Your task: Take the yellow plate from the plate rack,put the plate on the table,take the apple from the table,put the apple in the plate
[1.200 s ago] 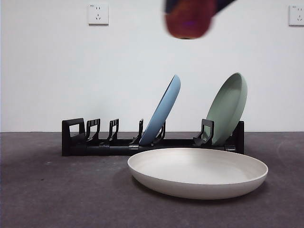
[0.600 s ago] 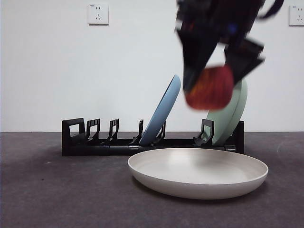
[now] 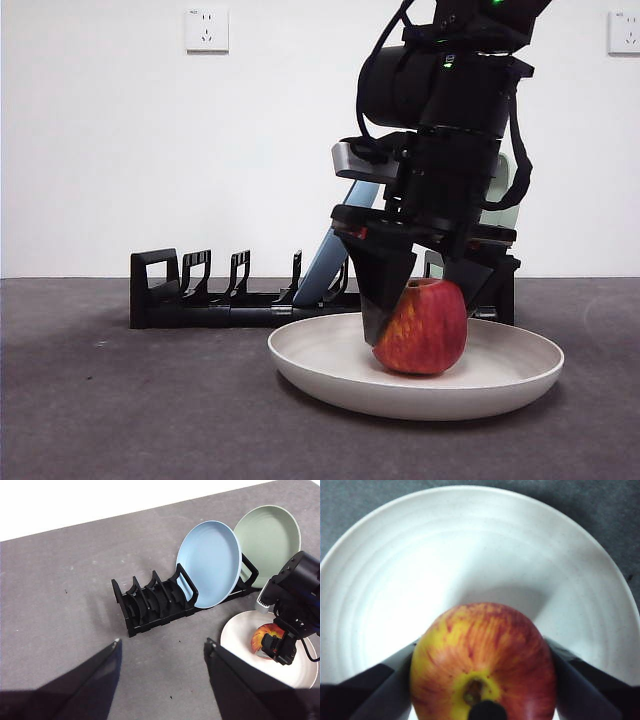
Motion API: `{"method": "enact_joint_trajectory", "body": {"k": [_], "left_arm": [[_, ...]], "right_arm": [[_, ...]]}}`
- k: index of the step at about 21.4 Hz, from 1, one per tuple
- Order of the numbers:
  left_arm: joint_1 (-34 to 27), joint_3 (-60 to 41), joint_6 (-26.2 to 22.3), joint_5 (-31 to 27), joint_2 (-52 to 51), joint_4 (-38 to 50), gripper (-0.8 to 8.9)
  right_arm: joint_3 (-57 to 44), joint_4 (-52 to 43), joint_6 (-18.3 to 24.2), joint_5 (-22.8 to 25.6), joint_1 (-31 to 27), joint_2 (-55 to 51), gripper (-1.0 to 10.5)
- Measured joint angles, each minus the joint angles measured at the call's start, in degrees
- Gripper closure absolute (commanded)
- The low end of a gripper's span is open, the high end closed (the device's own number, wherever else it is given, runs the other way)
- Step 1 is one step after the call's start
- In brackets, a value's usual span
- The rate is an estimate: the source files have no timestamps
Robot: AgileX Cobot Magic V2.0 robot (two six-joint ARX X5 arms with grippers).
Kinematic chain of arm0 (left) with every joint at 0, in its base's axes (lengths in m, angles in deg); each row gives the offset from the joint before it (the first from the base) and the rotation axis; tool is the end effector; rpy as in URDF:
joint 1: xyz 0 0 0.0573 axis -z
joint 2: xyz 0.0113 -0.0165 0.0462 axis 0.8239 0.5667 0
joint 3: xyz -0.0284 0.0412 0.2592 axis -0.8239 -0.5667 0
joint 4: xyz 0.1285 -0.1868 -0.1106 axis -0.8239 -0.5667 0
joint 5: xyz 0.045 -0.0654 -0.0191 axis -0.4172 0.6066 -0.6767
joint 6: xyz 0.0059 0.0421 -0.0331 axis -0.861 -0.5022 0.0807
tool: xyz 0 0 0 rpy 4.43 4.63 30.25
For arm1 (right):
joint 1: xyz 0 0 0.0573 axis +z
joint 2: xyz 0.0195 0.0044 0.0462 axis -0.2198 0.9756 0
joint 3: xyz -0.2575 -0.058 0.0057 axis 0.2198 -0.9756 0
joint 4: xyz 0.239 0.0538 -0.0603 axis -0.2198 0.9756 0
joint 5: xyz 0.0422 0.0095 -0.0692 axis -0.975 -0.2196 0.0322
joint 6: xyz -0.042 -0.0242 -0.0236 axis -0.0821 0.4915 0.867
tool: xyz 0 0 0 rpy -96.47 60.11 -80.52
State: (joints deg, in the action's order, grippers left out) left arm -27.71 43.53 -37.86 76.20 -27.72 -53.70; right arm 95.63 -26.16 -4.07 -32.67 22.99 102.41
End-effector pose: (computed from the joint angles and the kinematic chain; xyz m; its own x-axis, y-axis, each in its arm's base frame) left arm 0.1047 -0.0509 0.4408 0.8216 -0.2850 -0.4937 0.3224 0.9466 -0.0100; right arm 0.2814 0.2039 0.1791 0.2156 0.2157 -0.9524 -0.5769 0.8150 0.0540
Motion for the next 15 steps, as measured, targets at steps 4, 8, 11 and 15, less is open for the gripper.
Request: {"method": "enact_joint_trajectory", "body": {"k": [4,8,11,15], "left_arm": [[0.0,0.0,-0.2,0.0,0.0,0.04,5.31],[0.0,0.0,-0.85,0.02,0.17,0.24,5.31],[0.0,0.0,-1.03,0.02,0.59,0.61,5.31],[0.0,0.0,-1.36,0.04,1.42,1.22,5.31]], "right_arm": [[0.0,0.0,-0.02,0.04,0.0,0.0,5.9],[0.0,-0.02,-0.02,0.07,0.02,0.0,4.1],[0.0,-0.02,0.0,0.13,0.02,0.0,4.1],[-0.11,-0.07,-0.2,0.0,0.13,-0.13,4.1]]}}
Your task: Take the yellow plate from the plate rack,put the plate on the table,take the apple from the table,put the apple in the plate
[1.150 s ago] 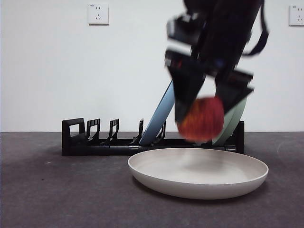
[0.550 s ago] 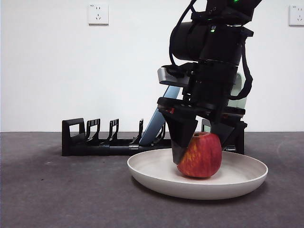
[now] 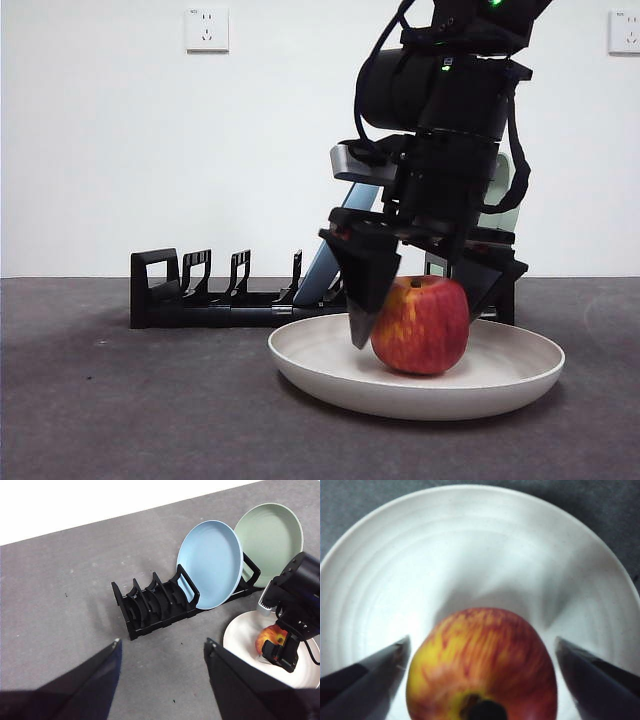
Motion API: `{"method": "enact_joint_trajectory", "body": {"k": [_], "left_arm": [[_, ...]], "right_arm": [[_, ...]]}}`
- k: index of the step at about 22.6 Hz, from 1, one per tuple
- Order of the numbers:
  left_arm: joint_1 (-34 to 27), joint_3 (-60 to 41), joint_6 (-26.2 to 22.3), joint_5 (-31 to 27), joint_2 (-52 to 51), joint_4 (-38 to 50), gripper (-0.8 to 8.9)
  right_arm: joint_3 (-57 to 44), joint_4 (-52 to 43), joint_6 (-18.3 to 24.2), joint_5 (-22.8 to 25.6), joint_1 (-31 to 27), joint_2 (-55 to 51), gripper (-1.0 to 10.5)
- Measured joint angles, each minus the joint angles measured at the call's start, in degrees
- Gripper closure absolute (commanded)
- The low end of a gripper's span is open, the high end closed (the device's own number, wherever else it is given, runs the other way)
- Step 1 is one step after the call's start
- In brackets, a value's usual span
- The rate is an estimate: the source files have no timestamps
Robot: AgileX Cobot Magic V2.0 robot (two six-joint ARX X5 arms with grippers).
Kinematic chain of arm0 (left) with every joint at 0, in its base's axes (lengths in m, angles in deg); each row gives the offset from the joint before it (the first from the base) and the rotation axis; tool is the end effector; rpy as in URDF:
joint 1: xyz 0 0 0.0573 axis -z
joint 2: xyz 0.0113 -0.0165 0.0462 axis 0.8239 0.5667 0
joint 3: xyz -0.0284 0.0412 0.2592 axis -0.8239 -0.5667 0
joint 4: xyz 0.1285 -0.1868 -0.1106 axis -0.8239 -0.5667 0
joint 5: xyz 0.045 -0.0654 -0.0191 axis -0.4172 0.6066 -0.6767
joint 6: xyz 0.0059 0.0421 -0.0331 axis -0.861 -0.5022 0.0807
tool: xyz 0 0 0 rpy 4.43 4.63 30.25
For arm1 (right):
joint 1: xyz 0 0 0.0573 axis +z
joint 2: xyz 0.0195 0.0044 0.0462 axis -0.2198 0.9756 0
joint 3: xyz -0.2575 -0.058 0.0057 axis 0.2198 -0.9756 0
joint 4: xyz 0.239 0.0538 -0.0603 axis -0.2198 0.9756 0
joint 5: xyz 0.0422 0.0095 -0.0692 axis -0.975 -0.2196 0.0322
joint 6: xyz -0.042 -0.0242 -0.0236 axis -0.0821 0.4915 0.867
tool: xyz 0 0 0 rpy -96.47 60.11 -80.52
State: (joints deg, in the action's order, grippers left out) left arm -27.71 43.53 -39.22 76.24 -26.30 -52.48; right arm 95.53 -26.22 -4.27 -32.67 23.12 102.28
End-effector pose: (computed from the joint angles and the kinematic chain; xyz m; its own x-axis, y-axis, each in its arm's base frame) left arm 0.1130 -0.0553 0.4401 0.8198 -0.2849 -0.4967 0.3340 0.9425 0.0108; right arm 0.2807 0.2043 0.1794 0.2163 0.2170 -0.9519 -0.5761 0.8156 0.0550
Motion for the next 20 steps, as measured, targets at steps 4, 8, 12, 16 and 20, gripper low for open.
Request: {"method": "enact_joint_trajectory", "body": {"k": [4,8,12,16,20], "left_arm": [[0.0,0.0,-0.37,0.22,1.11,1.51,5.31],[0.0,0.0,-1.95,0.63,2.49,2.75,5.32],[0.0,0.0,-4.11,4.81,4.33,4.33,5.32],[0.0,0.0,-6.19,8.63,6.84,5.31,6.04],[0.0,0.0,-7.72,11.02,10.01,5.33,8.2]], "right_arm": [[-0.02,0.02,-0.22,0.0,0.13,-3.5,4.1],[-0.02,-0.02,-0.22,0.0,0.13,-9.73,4.1],[-0.02,-0.09,-0.11,0.0,0.11,-16.41,4.6],[-0.02,-0.04,2.03,0.0,-0.5,-23.23,7.5],[-0.02,-0.07,3.52,0.0,-1.66,-29.44,9.7]]}}
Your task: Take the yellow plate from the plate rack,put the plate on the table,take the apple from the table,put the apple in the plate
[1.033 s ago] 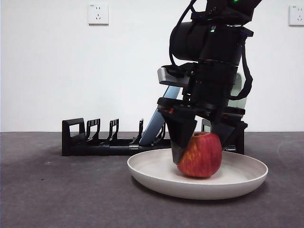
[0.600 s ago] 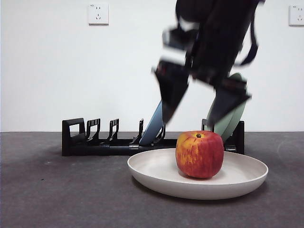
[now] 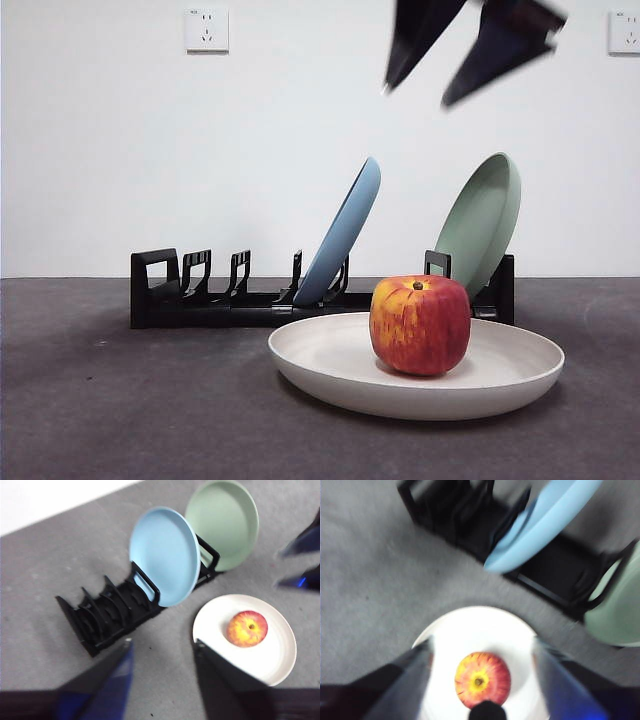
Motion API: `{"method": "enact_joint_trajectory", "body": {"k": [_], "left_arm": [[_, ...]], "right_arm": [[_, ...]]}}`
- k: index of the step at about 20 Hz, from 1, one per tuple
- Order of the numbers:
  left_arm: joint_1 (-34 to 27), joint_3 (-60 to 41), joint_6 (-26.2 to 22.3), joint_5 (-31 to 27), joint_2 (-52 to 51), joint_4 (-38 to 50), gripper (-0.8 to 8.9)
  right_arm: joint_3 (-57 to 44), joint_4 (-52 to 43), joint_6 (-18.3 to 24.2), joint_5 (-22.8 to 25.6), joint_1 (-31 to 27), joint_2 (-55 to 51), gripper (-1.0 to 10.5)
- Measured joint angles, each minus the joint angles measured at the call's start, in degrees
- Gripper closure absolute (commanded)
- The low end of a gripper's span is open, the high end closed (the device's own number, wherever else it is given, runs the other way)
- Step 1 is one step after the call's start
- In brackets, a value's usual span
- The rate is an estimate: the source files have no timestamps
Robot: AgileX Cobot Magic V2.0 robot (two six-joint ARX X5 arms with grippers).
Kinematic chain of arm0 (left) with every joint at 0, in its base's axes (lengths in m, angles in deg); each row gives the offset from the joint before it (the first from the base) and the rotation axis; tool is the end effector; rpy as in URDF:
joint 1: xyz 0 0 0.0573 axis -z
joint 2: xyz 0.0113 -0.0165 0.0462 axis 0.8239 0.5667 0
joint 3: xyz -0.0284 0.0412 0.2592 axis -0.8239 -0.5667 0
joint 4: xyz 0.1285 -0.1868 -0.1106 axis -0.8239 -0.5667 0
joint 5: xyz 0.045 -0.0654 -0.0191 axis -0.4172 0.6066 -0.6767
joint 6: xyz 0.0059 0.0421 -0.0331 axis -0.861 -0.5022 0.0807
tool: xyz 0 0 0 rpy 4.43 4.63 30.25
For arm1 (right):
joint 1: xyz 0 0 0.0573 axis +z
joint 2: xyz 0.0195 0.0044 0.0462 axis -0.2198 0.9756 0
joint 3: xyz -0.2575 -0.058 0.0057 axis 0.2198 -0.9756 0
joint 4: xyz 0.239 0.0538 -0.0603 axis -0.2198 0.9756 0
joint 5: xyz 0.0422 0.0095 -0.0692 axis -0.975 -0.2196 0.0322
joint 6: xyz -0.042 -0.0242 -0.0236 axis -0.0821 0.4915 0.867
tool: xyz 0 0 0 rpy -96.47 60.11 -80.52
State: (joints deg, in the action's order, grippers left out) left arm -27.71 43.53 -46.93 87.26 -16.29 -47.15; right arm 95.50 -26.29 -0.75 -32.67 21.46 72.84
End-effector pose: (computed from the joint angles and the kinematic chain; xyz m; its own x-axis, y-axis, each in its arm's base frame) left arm 0.1657 -0.0894 0.4236 0.6968 -0.4370 -0.5688 0.5450 0.8381 0.0238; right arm 0.2207 0.1514 0.3303 0.5778 0.4517 -0.6798 -0.6101 0.7923 0.0079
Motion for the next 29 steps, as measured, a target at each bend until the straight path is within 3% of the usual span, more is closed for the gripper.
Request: {"method": "enact_joint_trajectory", "body": {"k": [5,9,15,21,24,29], "left_arm": [[0.0,0.0,-1.88,1.01,4.13,1.51,8.22],[0.0,-3.72,-1.88,1.16,2.27,8.48,8.22],[0.0,-24.98,0.2,1.11,-8.61,21.55,8.22],[0.0,-48.57,7.63,1.11,-20.52,34.47,8.22],[0.0,-53.46,9.4,1.11,-22.84,36.41,8.22],[0.0,-53.46,10.21,1.14,-22.97,35.82,8.17]], "right_arm": [[0.0,0.37,0.39,-0.13,-2.97,-6.64,9.6],[-1.46,0.9,0.33,-0.15,-4.13,-10.23,9.6],[-18.53,-7.72,-3.85,-0.11,-4.13,-19.87,9.6],[-36.37,-16.0,-11.56,-0.09,-4.09,-30.14,9.6],[-38.73,-15.8,-12.79,0.07,-3.56,-31.71,9.6],[-38.71,-16.52,-13.0,0.04,-3.48,-31.74,9.6]]}}
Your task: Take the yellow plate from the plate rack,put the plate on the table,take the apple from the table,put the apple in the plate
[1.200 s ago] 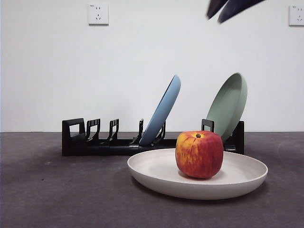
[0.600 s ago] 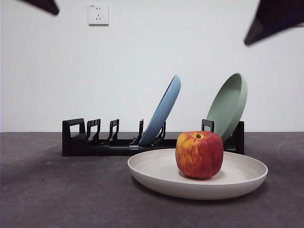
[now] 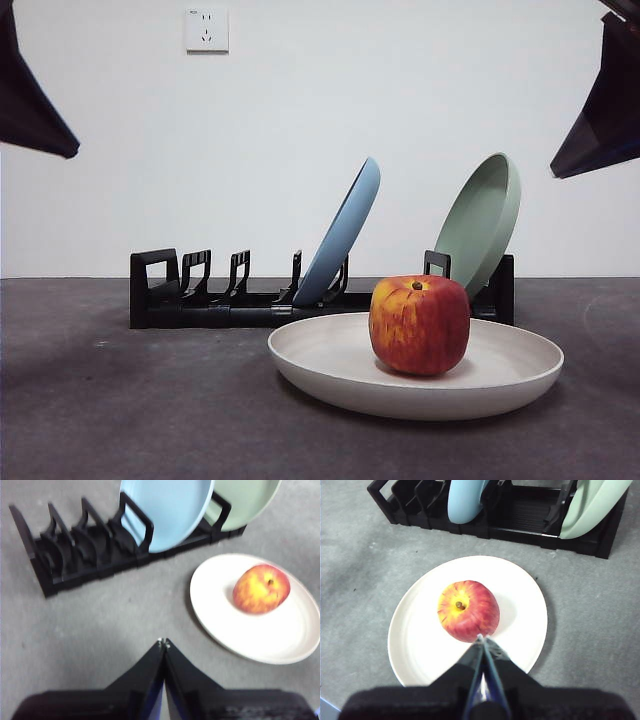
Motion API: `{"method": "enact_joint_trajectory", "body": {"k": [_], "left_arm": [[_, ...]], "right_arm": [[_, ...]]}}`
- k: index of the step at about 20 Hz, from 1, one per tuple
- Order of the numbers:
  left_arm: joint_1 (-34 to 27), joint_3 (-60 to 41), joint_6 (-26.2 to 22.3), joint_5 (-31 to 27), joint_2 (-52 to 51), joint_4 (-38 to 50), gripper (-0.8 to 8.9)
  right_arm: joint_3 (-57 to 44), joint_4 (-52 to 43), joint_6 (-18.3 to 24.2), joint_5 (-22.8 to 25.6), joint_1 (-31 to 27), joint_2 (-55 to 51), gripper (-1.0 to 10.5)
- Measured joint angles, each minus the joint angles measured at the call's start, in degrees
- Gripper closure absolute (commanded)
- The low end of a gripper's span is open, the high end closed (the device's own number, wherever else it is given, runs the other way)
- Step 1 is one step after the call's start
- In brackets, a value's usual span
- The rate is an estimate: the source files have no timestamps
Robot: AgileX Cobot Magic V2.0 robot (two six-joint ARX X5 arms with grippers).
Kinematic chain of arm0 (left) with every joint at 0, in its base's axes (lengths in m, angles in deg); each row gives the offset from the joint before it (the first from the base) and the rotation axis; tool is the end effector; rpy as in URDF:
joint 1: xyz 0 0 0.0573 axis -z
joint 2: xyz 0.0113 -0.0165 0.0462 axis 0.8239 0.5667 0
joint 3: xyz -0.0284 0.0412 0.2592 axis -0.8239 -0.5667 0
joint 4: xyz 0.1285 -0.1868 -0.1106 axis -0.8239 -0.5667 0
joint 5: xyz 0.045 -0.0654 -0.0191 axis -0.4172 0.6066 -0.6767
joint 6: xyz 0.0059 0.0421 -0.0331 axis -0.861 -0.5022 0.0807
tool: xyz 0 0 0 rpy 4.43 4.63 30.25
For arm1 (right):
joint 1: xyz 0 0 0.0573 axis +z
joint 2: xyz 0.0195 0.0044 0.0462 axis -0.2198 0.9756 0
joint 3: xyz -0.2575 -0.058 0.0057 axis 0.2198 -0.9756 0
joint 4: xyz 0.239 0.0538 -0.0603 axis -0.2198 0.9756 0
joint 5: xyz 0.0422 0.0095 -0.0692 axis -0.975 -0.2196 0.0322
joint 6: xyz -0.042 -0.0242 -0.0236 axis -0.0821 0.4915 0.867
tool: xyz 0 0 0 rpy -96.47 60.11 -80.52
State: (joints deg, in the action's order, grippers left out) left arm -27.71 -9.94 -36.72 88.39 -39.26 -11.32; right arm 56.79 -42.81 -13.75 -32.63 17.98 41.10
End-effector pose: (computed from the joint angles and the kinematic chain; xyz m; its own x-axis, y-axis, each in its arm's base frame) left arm 0.1344 -0.0735 0.2397 0.7301 -0.4768 -0.4895 0.4783 0.8682 -0.1323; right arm 0.1349 0.0816 0.2363 0.6928 0.4676 -0.5490 -0.4445 0.8764 0.1855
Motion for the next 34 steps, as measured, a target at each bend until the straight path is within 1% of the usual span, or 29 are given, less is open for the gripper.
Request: {"method": "enact_joint_trajectory", "body": {"k": [2,11,14,16,18,19,20,23,26,29,34], "left_arm": [[0.0,0.0,0.0,0.0,0.02,-1.44,8.17],[0.0,0.0,0.0,-0.02,-0.11,-1.53,8.17],[-0.02,0.0,-0.13,-0.02,-5.22,-2.64,8.17],[-1.11,-0.02,-2.95,-0.24,-9.92,-3.28,8.17],[-4.37,-0.02,-7.43,-0.44,-14.27,-2.21,8.17],[-6.95,-0.02,-9.79,-0.46,-16.63,-0.9,8.17],[-9.35,0.0,-11.06,-0.42,-18.27,0.42,8.17],[-17.75,-0.28,-12.72,-0.39,-21.2,1.79,8.17],[-24.72,-5.9,-13.16,0.02,-24.96,6.82,8.17],[-27.12,-13.84,-13.16,0.04,-28.52,10.69,8.17],[-27.47,-24.04,-12.87,0.13,-35.54,13.33,8.17]], "right_arm": [[-0.02,0.39,0.0,0.0,0.0,0.0,9.5],[0.0,0.39,0.0,0.02,0.0,0.0,9.5],[0.0,0.37,0.0,0.0,0.0,0.0,9.5],[0.0,0.37,0.0,0.0,0.0,0.0,9.5],[0.0,0.39,0.0,0.0,0.0,0.0,9.5],[0.0,0.39,0.0,0.0,0.0,0.0,9.5],[0.0,0.39,0.0,0.0,0.0,0.0,9.5],[-0.02,0.39,0.0,0.0,0.0,0.0,9.5],[0.0,0.39,0.0,0.0,0.0,0.0,9.5],[0.0,0.39,0.0,0.0,0.0,0.0,9.5],[0.0,0.39,0.0,0.0,0.0,0.0,9.5]]}}
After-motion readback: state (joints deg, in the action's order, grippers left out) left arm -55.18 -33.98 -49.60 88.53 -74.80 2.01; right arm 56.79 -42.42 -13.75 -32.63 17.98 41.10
